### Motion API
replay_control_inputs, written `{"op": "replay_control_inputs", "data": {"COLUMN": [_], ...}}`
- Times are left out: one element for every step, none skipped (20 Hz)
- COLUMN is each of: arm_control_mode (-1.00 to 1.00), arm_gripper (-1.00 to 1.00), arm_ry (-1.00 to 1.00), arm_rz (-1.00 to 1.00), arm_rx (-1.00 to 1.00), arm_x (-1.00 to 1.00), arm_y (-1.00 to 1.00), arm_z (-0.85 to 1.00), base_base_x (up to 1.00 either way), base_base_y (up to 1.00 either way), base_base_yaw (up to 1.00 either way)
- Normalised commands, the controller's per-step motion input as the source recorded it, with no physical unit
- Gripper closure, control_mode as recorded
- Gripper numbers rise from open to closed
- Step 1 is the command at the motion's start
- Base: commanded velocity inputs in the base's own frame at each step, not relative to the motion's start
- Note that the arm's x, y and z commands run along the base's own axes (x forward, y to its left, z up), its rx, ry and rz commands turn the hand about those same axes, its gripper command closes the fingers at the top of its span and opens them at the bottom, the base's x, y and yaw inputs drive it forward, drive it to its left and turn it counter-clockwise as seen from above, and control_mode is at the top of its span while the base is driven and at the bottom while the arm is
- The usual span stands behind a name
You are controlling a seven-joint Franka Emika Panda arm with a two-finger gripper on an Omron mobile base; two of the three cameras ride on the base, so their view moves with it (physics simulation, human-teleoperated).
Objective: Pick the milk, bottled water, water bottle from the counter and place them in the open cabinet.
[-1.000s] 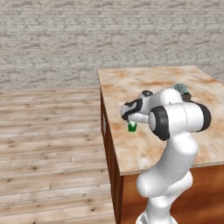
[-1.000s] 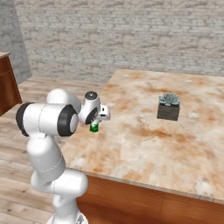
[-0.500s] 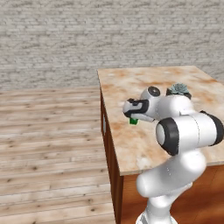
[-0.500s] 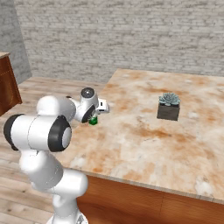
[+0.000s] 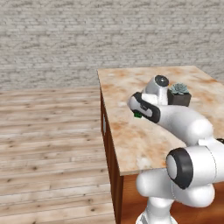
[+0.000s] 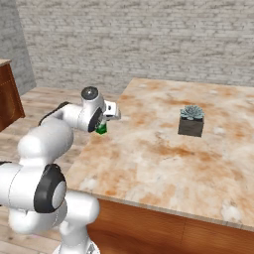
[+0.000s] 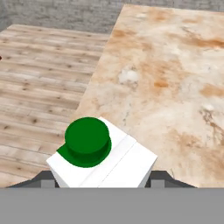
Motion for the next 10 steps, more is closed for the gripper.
{"op": "replay_control_inputs", "data": {"arm_control_mode": [-1.00,-1.00,-1.00,-1.00,-1.00,-1.00,-1.00,-1.00,-1.00,-1.00], "arm_gripper": [1.00,1.00,1.00,1.00,1.00,1.00,1.00,1.00,1.00,1.00], "arm_ry": [0.00,0.00,0.00,0.00,0.00,0.00,-0.02,-0.05,-0.05,-0.07], "arm_rz": [-0.07,-0.08,-0.07,-0.07,-0.07,-0.06,-0.04,-0.03,-0.03,-0.02], "arm_rx": [0.00,0.00,0.00,0.00,0.00,0.00,0.00,0.00,0.00,0.00], "arm_x": [-0.65,-0.69,-0.72,-0.66,-0.70,-0.66,-0.64,-0.63,-0.63,-0.61], "arm_y": [0.00,0.00,0.00,0.00,0.00,0.00,0.00,0.00,0.00,0.00], "arm_z": [0.83,0.71,0.71,0.69,0.64,0.61,0.60,0.61,0.63,0.63], "base_base_x": [0.00,0.00,0.00,0.00,0.00,0.00,0.00,0.00,0.00,0.00], "base_base_y": [0.00,0.00,0.00,0.00,0.00,0.00,0.00,0.00,0.00,0.00], "base_base_yaw": [0.00,0.00,0.00,0.00,0.00,0.00,0.00,0.00,0.00,0.00]}}
